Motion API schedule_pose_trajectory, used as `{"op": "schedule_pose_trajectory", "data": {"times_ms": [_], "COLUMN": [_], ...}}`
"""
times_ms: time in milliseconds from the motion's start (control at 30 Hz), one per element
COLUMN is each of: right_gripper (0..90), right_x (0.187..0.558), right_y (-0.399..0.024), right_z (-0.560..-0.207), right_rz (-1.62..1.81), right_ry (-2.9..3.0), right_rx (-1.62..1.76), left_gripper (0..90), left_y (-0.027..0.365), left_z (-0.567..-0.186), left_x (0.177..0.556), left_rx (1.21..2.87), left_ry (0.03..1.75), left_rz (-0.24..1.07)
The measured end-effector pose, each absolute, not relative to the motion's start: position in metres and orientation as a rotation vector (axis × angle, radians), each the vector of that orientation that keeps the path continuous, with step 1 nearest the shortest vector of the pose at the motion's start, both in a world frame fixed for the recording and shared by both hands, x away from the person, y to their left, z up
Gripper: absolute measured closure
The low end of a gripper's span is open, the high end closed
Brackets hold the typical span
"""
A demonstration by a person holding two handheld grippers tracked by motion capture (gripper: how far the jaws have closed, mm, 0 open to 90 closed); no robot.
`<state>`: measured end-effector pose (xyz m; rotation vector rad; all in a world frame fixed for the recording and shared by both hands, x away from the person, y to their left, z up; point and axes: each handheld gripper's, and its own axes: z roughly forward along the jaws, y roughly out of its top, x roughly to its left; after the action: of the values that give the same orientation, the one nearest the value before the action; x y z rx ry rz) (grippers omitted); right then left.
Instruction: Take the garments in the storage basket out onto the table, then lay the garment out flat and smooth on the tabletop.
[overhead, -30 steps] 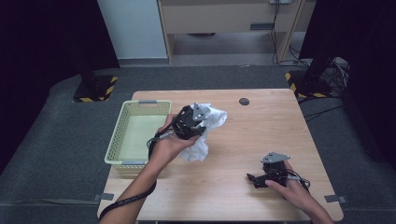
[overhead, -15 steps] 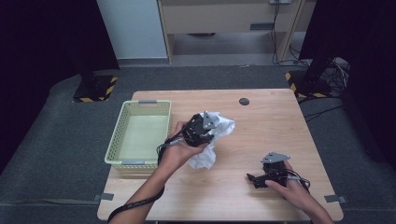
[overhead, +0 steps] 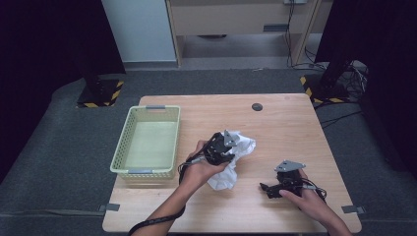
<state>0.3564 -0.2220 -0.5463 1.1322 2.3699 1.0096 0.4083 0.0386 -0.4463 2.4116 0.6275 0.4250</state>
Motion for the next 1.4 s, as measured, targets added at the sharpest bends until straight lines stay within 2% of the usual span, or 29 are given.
{"op": "schedule_pose_trajectory", "data": {"times_ms": [433, 767, 867, 1000, 1067, 1167, 1233, 1267, 1333, 1400], "right_gripper": [0.4, 0.4, 0.3, 0.3, 0.4, 0.3, 0.4, 0.4, 0.3, 0.4], "right_x": [0.356, 0.356, 0.355, 0.355, 0.355, 0.355, 0.355, 0.355, 0.355, 0.355], "right_y": [-0.222, -0.222, -0.222, -0.222, -0.222, -0.221, -0.221, -0.221, -0.221, -0.221], "right_z": [-0.546, -0.546, -0.546, -0.546, -0.546, -0.546, -0.546, -0.546, -0.546, -0.546], "right_rz": [1.008, 1.008, 1.01, 1.01, 1.01, 1.007, 1.006, 1.006, 1.005, 1.006], "right_ry": [2.368, 2.369, 2.373, 2.373, 2.373, 2.37, 2.368, 2.368, 2.368, 2.369], "right_rx": [1.135, 1.134, 1.126, 1.127, 1.127, 1.132, 1.134, 1.136, 1.136, 1.136], "left_gripper": [65.1, 63.6, 57.3, 37.5, 30.5, 27.5, 29.8, 34.5, 46.2, 62.2], "left_y": [0.004, -0.009, -0.01, -0.007, -0.005, -0.001, 0.003, 0.004, 0.006, 0.009], "left_z": [-0.498, -0.508, -0.514, -0.518, -0.517, -0.511, -0.503, -0.5, -0.495, -0.492], "left_x": [0.398, 0.407, 0.406, 0.406, 0.405, 0.404, 0.402, 0.401, 0.401, 0.402], "left_rx": [2.448, 2.384, 2.38, 2.356, 2.34, 2.319, 2.301, 2.303, 2.328, 2.337], "left_ry": [0.652, 0.805, 0.804, 0.809, 0.819, 0.814, 0.803, 0.792, 0.778, 0.777], "left_rz": [0.363, 0.387, 0.392, 0.403, 0.395, 0.402, 0.407, 0.404, 0.403, 0.394]}}
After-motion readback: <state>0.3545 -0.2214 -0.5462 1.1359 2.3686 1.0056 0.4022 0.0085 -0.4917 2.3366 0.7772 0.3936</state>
